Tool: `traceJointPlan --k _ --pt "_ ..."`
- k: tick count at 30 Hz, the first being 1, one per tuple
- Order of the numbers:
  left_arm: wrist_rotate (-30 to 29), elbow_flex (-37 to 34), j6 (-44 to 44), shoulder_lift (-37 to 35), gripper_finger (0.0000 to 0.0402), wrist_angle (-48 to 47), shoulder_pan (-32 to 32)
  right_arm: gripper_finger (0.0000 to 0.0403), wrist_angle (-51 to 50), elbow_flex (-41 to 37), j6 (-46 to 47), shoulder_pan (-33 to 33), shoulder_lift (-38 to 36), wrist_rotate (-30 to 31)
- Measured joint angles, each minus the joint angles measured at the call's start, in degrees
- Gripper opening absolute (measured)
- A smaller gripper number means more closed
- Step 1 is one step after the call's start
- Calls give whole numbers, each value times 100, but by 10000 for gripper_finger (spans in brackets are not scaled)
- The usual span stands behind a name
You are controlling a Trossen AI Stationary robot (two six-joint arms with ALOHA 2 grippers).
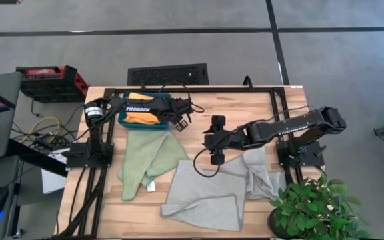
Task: Fold microfiber towels
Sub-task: Fold the left gray towel
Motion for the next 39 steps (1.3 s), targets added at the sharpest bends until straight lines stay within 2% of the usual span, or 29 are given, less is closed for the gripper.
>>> traceJointPlan --k 7,11,17,22,24,29,32,39 --pt "-560 0 233 0 126 -357 36 228 -3 0 0 0 0 0" --pt "-524 4 244 -1 126 -384 72 228 -146 0 -2 0 0 2" --pt "-375 72 707 -451 126 -369 -309 228 -1079 3 13 4 -122 13" --pt "161 73 1037 -1023 126 -577 -780 228 -1988 17 649 92 -341 -206" --pt "626 74 1155 -1177 126 -632 -1047 228 -2315 -48 888 130 -426 -624" --pt "1604 -32 1243 -1296 126 -641 -1678 228 -2255 -361 1011 356 -391 -1663" --pt "1793 -218 1185 -1241 126 -640 -2104 228 -2175 -474 1141 633 -307 -1888" --pt "1958 -611 759 -1213 126 -286 -2633 228 -2115 -695 2430 1163 -282 -2150"
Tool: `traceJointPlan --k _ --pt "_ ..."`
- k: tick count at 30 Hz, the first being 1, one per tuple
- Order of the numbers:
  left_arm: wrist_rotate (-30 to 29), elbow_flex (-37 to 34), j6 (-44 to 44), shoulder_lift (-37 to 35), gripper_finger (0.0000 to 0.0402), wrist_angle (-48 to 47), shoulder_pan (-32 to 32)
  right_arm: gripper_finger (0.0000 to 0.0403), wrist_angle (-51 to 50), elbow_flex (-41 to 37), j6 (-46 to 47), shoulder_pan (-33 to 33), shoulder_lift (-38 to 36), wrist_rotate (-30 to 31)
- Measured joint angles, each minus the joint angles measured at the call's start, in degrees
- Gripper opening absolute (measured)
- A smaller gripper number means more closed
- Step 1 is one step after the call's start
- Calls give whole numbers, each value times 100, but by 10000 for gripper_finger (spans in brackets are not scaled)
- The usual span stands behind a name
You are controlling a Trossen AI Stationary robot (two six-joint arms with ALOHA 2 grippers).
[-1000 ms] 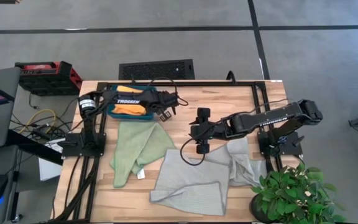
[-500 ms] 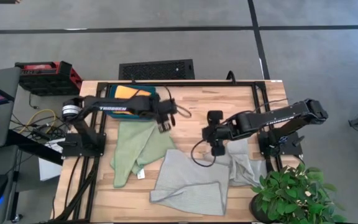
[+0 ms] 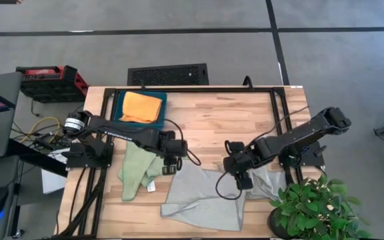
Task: Fold microfiber towels
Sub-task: Fold the left gray towel
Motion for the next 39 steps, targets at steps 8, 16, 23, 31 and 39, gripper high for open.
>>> traceJointPlan --k 8,16,23,31,39 --pt "316 -165 -93 -2 126 555 -131 228 420 -823 1743 343 -2 -455" --pt "316 -165 -86 -2 126 594 -142 228 756 -1392 2738 161 0 -843" --pt "314 -165 -99 -2 126 616 -142 228 1002 -1738 2912 -95 0 -1154" --pt "314 -165 -104 -2 126 743 -142 228 1148 -1738 2792 -294 3 -1430" --pt "312 -165 -113 -2 126 738 -143 228 1252 -1742 2492 -348 525 -1584"
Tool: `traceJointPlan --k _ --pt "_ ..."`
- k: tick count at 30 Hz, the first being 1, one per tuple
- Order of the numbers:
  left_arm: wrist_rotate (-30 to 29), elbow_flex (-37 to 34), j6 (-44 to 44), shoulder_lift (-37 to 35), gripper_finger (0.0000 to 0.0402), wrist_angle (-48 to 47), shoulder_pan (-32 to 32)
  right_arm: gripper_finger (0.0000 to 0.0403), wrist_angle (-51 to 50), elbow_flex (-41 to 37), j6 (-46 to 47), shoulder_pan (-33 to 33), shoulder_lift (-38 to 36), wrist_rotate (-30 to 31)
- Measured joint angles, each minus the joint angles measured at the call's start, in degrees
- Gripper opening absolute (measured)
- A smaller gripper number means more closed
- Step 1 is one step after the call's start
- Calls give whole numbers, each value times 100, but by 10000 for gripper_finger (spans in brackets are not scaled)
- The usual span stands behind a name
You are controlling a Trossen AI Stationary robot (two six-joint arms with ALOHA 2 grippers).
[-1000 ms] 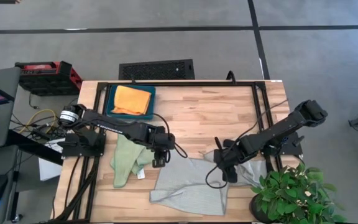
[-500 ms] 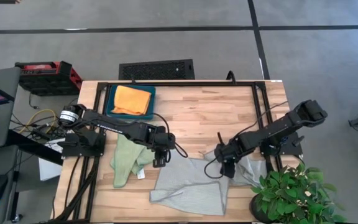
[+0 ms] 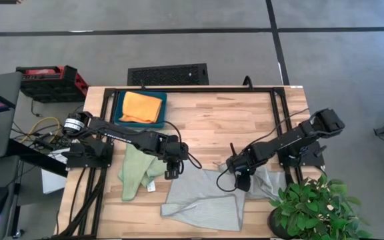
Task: Fold microfiber towels
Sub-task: Fold the left gray towel
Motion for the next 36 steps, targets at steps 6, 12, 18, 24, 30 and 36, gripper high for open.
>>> traceJointPlan --k 6,12,18,24,30,36 --pt "-1 0 18 0 126 -51 -1 228 279 9 -360 0 74 -519" --pt "32 0 18 0 125 -52 -1 228 243 7 -481 0 -161 -606" --pt "49 2 11 0 125 -53 -1 228 230 9 -579 10 -344 -609" --pt "49 2 -22 0 125 -52 -6 228 205 7 -672 50 -261 -568" --pt "52 2 -23 0 125 -59 -64 225 225 -2 -822 48 -269 -230" --pt "52 2 -23 0 125 -56 -131 182 222 -2 -833 102 -269 -168"
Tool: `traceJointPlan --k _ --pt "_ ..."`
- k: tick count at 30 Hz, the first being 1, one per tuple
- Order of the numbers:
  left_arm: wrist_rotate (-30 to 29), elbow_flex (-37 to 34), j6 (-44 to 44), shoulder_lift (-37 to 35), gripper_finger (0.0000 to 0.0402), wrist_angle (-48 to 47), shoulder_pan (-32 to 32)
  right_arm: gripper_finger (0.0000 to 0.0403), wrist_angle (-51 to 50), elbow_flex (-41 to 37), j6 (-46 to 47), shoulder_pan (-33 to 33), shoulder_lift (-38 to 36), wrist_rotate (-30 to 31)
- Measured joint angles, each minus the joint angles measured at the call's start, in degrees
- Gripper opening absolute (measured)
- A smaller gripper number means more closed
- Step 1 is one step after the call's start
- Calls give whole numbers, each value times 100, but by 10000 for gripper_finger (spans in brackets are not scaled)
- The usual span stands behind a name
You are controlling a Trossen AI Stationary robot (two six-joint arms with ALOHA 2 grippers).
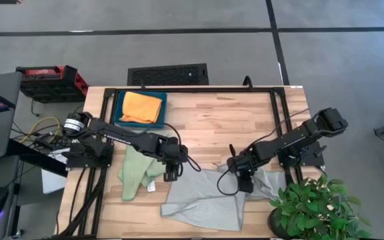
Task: Fold microfiber towels
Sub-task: Fold the left gray towel
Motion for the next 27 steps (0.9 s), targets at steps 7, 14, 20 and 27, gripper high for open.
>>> traceJointPlan --k 7,14,20,27 --pt "0 0 -11 0 125 6 -30 129 -161 0 74 19 0 167" --pt "0 0 -54 0 125 6 -30 118 -226 -2 359 -21 0 239" --pt "0 0 -60 0 125 8 -30 143 -176 -2 378 -106 0 -410" --pt "0 2 -62 0 125 10 -30 197 -290 -2 385 -106 0 127"
